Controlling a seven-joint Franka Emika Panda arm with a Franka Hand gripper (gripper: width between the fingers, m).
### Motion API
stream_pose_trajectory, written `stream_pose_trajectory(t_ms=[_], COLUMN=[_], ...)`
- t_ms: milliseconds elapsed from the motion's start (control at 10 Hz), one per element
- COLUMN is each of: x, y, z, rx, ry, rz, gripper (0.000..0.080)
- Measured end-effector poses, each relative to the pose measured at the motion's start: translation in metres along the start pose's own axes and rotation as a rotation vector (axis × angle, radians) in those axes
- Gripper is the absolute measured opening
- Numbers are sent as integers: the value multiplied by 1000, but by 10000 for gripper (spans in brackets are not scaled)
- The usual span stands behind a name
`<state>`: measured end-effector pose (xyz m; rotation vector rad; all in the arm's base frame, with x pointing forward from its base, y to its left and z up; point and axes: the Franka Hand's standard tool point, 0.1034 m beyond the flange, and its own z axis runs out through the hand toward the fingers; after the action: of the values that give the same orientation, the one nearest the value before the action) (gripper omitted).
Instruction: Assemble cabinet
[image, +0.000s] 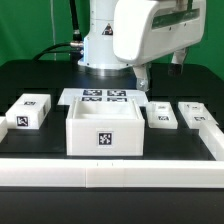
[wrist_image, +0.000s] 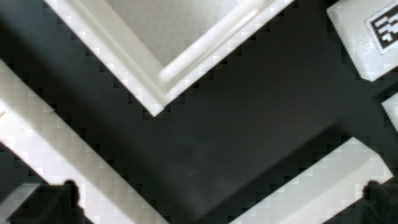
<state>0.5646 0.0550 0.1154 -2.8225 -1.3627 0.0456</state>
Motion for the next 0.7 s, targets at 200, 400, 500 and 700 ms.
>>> stream_pose_trajectory(t_ms=[200, 400, 500, 700], x=[0, 0, 0, 0], y=[0, 0, 0, 0], z=[0, 0, 0, 0], rx=[0, 0, 0, 0], ry=[0, 0, 0, 0], rz=[0, 0, 0, 0], gripper=[797, 797, 797, 797])
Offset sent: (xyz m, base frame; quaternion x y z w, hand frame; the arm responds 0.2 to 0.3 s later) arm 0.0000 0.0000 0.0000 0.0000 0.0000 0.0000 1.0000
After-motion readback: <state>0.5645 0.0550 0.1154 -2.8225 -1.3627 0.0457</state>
